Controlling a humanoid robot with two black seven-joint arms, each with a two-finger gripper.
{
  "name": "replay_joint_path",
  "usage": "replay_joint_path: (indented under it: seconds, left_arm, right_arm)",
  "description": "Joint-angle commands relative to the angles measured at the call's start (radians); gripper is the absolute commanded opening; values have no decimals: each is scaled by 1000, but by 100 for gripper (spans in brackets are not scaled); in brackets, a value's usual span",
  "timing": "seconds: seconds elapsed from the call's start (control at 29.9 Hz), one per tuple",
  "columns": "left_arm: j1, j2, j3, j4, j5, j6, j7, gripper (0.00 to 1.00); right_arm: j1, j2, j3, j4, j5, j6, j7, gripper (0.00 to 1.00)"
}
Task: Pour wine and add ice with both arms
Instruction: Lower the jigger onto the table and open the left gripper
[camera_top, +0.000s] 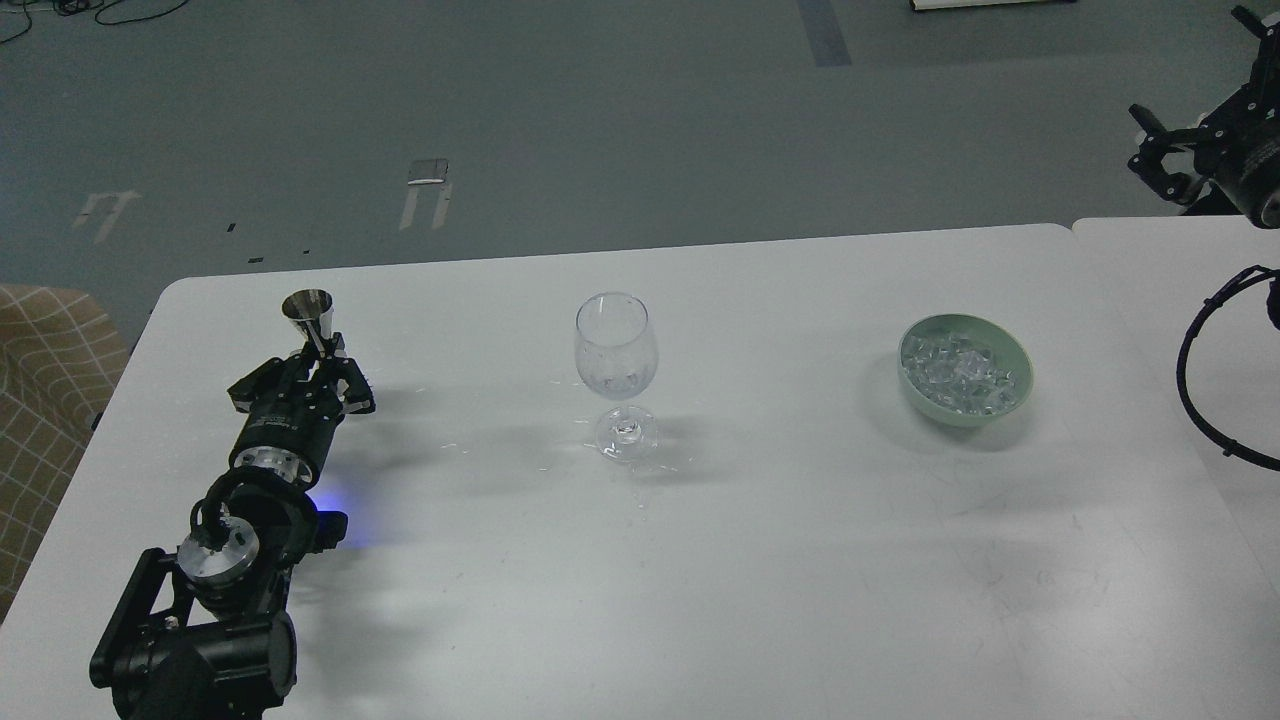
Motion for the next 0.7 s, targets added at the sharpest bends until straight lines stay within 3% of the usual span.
replay_joint_path:
  seconds: [0.0,0.13,0.4,0.67]
  left_arm:
    - [-15,2,1,6,0,1,1,14]
    - [-25,5,1,7,0,0,1,30]
    - [-19,5,1,7,0,0,-2,39]
    - [-21,6,1,6,2,0,0,41]
  right_arm:
    - [3,0,2,0,-1,-2,0,100]
    - [3,0,2,0,1,-2,0,100]
    - [1,2,0,0,1,-2,0,100]
    - [1,0,0,0,1,-2,0,100]
